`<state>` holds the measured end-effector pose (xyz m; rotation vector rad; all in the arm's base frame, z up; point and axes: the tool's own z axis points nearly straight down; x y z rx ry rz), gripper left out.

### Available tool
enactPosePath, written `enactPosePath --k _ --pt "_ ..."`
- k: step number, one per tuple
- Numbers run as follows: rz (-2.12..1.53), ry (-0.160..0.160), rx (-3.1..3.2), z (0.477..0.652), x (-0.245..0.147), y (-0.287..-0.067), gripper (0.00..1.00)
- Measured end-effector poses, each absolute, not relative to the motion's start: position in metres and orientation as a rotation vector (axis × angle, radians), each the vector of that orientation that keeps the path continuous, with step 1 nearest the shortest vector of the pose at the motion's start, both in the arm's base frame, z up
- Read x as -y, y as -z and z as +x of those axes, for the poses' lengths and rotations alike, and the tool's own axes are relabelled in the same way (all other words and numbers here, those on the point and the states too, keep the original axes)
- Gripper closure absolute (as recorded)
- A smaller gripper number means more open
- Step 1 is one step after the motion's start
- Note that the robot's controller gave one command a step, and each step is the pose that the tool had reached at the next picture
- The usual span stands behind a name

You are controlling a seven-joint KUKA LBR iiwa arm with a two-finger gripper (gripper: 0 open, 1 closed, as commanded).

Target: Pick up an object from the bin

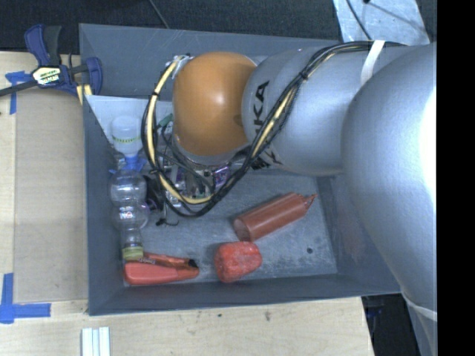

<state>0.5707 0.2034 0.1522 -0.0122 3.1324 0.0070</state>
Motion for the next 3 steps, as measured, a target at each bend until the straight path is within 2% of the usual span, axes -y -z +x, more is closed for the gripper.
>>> enactPosePath --k 1,2,3 --pt "-0.118 0.0 -3.135 0.601 -0.193 -0.107 0.0" --pt "-0.148 -0.001 -3.137 0.606 -0.179 -0.096 0.0" --pt "-0.395 0.0 -3.112 0.612 -0.173 -0.088 0.0"
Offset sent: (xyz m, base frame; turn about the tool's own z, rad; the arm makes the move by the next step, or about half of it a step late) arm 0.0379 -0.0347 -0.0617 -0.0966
